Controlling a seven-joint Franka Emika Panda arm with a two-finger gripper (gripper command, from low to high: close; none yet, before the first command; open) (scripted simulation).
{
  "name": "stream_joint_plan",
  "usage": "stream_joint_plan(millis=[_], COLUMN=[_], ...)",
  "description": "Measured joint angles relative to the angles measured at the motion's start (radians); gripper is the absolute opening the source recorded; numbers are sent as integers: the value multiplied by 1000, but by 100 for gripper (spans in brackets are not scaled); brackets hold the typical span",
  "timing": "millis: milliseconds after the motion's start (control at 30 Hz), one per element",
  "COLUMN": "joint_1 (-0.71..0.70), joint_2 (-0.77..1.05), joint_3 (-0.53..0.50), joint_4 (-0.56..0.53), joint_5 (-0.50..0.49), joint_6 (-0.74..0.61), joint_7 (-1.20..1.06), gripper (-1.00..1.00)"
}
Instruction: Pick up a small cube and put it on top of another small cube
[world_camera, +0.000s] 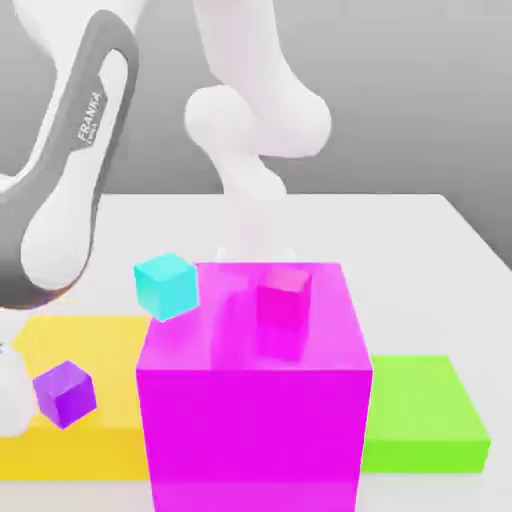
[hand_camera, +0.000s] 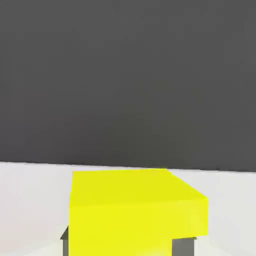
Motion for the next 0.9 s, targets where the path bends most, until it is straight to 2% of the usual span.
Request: stream_joint_plan(millis=[233, 533, 900], joint_1=[123, 226, 253], joint_2=[-219, -493, -794], joint_3=[11, 96, 269], joint_4=[-115, -263, -452], joint_5=[-51, -94, -44], joint_6=[-98, -222, -332], joint_7=[387, 882, 1397], gripper=[-100, -100, -100])
